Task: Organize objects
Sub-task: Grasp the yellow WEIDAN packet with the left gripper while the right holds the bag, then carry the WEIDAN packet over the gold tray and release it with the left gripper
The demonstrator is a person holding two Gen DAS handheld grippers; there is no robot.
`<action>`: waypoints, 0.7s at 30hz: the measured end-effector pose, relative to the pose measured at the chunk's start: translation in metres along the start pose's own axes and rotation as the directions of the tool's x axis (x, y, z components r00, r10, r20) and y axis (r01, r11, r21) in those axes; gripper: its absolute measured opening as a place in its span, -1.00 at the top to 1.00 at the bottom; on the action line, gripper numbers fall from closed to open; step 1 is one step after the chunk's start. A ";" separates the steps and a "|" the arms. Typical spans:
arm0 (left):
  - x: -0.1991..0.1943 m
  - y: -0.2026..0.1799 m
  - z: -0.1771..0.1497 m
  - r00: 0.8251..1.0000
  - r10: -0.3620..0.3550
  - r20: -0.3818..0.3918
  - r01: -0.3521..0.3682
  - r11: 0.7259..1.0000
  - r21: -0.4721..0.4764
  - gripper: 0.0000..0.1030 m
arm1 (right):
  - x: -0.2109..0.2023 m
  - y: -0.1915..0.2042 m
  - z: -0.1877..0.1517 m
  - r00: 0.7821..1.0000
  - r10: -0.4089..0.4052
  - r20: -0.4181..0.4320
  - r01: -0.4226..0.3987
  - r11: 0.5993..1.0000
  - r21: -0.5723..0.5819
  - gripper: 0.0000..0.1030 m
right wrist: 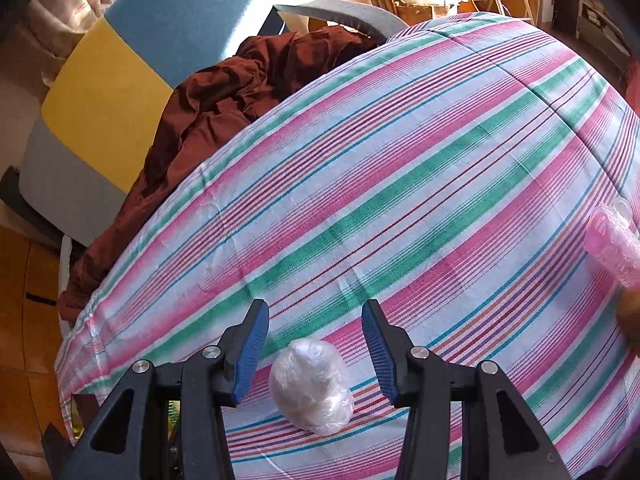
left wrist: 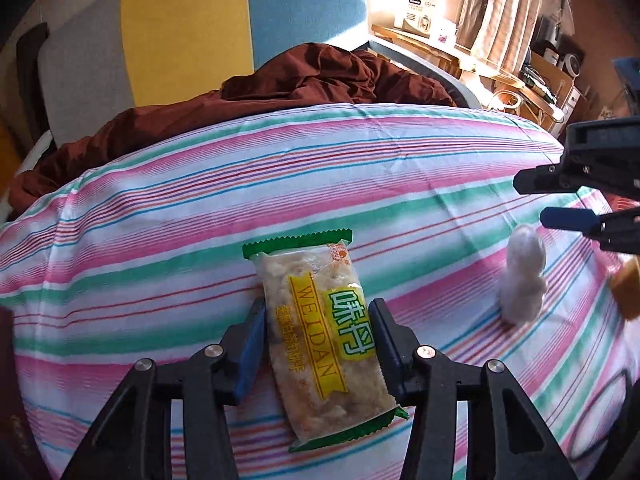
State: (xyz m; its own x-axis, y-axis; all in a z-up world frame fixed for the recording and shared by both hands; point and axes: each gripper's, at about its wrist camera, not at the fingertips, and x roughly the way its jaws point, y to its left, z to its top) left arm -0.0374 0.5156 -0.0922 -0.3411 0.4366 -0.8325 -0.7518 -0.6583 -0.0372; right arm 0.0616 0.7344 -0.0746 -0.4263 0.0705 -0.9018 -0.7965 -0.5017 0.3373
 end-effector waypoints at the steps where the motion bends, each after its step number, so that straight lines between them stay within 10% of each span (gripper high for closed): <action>1: -0.007 0.011 -0.010 1.000 0.001 0.005 -0.001 1.000 -0.005 0.01 | 0.002 0.004 -0.002 1.000 -0.013 -0.010 0.013 1.000 -0.021 0.05; 10: -0.045 0.065 -0.070 0.998 0.018 0.063 -0.016 0.999 -0.034 0.03 | 0.021 0.027 -0.024 0.991 -0.096 -0.096 0.076 0.979 -0.187 -0.15; 13: -0.043 0.060 -0.071 0.996 0.051 0.076 -0.050 0.998 -0.024 0.01 | 0.028 0.033 -0.027 0.986 -0.147 -0.081 0.125 0.964 -0.234 0.39; 21: -0.043 0.055 -0.073 0.991 0.079 0.107 -0.079 0.997 -0.009 0.02 | 0.022 0.086 -0.039 0.999 0.024 -0.045 -0.040 0.919 -0.392 0.39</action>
State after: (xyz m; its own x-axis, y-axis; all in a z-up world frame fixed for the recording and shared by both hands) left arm -0.0225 0.4158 -0.0991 -0.4578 0.4460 -0.7691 -0.7174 -0.6963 0.0232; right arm 0.0011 0.6592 -0.0758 -0.4256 0.0193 -0.9047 -0.5473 -0.8017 0.2404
